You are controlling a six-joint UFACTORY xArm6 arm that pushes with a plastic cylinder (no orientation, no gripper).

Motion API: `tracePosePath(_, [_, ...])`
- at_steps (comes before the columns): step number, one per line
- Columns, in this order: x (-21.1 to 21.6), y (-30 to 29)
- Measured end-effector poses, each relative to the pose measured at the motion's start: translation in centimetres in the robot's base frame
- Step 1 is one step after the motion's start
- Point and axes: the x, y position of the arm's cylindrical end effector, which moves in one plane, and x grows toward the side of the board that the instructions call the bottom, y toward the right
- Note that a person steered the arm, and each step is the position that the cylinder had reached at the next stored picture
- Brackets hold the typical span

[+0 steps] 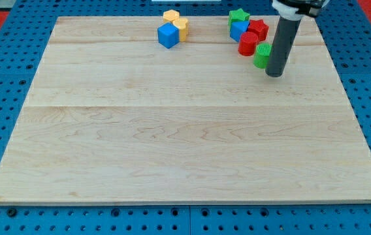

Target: Move yellow hexagon towards the left

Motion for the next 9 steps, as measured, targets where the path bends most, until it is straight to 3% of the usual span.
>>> tracePosePath(1, [-2.1,-1.4])
tracePosePath(6, [-1.8,-11.8])
tracePosePath(9, [-1.8,-13.0])
